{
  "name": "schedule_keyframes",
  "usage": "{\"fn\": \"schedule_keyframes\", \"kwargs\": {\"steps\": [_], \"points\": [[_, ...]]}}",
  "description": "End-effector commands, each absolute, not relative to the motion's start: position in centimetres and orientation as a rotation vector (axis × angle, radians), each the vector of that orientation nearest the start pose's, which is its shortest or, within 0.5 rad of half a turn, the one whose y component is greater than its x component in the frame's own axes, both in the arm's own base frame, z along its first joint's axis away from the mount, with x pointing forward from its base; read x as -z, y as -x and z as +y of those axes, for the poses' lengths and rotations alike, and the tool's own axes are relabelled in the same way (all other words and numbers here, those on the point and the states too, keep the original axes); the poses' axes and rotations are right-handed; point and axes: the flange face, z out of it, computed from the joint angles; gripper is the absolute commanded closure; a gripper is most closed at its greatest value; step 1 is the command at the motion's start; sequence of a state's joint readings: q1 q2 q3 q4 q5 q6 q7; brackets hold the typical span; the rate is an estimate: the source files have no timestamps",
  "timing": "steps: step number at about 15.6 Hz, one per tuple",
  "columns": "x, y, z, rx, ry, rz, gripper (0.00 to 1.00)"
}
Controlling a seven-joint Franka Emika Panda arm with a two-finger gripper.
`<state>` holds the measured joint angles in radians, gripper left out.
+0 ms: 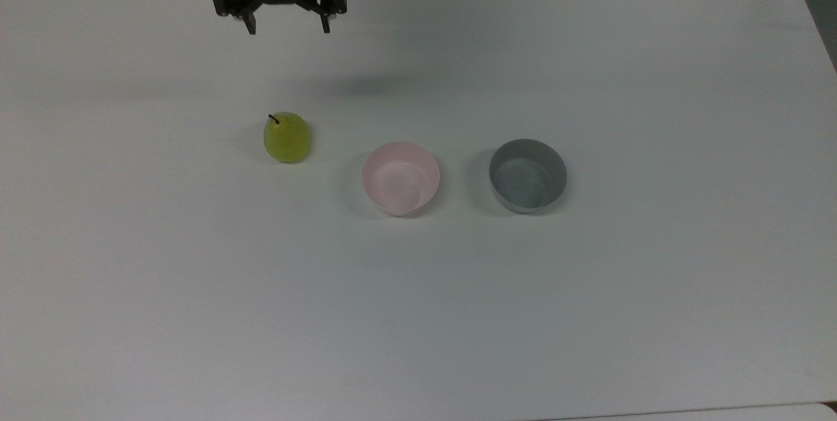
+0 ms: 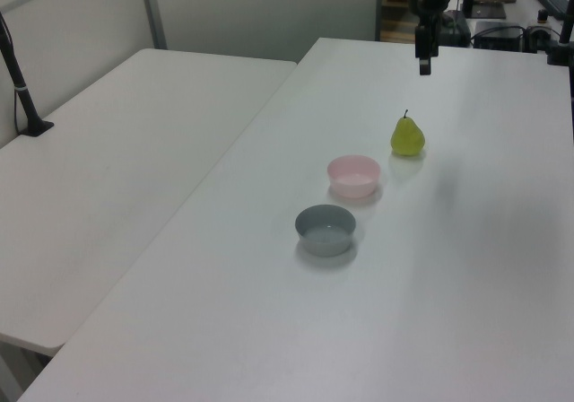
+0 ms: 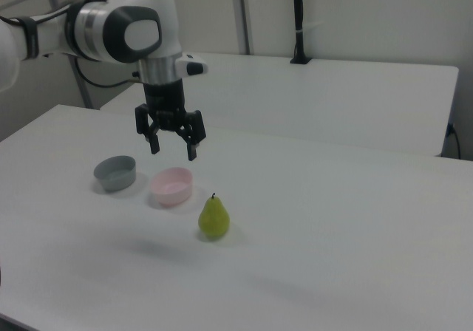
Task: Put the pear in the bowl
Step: 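Move the open gripper down over the yellow-green pear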
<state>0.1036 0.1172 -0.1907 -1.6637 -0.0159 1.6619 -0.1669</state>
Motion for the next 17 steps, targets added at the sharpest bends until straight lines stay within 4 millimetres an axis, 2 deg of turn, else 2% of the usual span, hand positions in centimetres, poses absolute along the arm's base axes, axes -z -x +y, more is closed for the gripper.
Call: {"fn": "schedule_keyframes", "kwargs": {"steps": [1, 5, 10, 12, 17], "points": [[-49.9, -59.3, -6.0, -0.217, 3.139, -0.231, 0.0], [-44.5, -60.7, -7.4, -0.252, 3.18, -0.233, 0.0], [-39.7, -61.6, -8.3, -0.304, 3.197, -0.283, 0.0], [-37.9, -62.2, -8.4, -0.282, 3.209, -0.289, 0.0], [-33.9, -63.4, -6.9, -0.301, 3.228, -0.329, 0.0]]}}
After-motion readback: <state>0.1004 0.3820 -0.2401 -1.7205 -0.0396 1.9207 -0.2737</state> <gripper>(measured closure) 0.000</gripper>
